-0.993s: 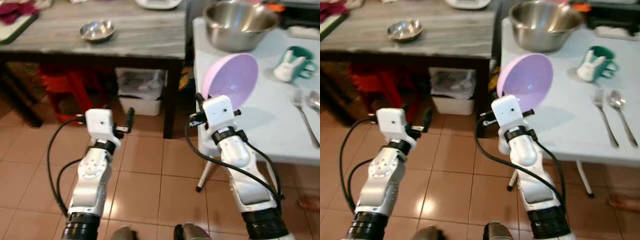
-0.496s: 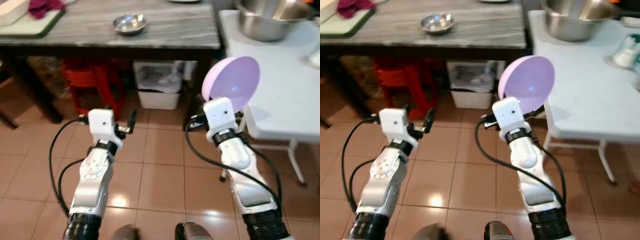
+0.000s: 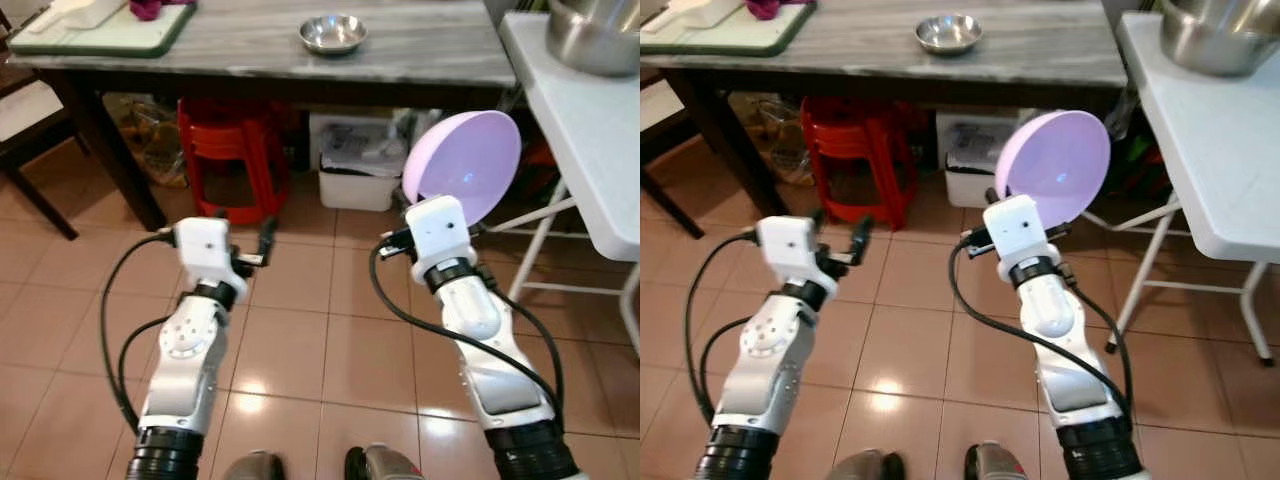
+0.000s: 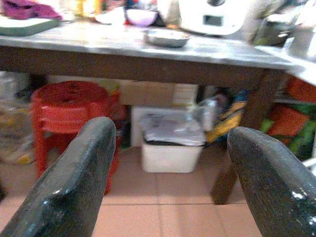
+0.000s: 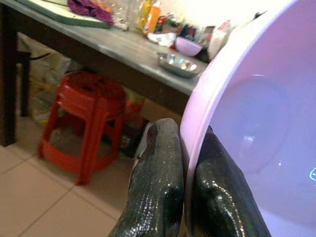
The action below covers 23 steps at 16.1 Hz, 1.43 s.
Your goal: Setting the table
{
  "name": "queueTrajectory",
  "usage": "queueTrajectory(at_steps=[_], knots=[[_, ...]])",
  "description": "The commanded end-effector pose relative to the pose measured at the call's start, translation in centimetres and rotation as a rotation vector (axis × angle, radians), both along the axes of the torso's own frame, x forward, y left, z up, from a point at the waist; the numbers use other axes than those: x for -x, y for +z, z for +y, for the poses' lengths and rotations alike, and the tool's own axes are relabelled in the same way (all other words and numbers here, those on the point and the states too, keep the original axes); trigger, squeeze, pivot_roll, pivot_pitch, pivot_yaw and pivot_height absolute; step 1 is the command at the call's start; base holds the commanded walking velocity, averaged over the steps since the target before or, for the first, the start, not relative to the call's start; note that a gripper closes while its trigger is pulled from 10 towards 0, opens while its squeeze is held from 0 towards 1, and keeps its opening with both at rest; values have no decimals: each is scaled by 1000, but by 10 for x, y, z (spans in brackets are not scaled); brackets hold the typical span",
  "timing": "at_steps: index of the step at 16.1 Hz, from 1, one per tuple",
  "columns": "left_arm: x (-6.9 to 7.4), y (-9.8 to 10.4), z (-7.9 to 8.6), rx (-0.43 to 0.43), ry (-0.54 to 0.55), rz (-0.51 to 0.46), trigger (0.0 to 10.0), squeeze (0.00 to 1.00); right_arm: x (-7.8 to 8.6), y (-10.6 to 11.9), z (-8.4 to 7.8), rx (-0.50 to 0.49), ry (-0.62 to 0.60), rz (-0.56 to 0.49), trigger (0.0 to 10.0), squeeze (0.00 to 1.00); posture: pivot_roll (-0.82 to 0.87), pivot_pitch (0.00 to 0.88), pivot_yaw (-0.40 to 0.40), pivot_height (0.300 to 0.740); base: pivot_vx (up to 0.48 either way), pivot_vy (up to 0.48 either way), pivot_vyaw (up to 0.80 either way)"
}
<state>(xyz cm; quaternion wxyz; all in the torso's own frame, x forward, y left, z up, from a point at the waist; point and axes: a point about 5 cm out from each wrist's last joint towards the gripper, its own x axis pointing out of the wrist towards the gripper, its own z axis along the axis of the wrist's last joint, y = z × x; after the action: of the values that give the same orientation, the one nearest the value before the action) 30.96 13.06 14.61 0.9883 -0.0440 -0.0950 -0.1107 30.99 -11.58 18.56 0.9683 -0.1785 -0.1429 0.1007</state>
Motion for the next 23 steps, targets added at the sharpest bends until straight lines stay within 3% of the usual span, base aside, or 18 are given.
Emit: queueTrajectory(at_steps=[1,8,23], knots=[[1,3,6,-4,8,-7,10000,0,2,7,4,-5,16,-35,10000,0,-159,200,3,740,0,0,0],[1,3,5,6,-14,-5,10000,0,4,6,6,6,26,-41,10000,0,-156,193,5,740,191,0,304],[-2,1,-11,29,-73,-8,10000,0,-2,5,11,-2,43,-45,10000,0,-154,135,3,740,330,0,373]])
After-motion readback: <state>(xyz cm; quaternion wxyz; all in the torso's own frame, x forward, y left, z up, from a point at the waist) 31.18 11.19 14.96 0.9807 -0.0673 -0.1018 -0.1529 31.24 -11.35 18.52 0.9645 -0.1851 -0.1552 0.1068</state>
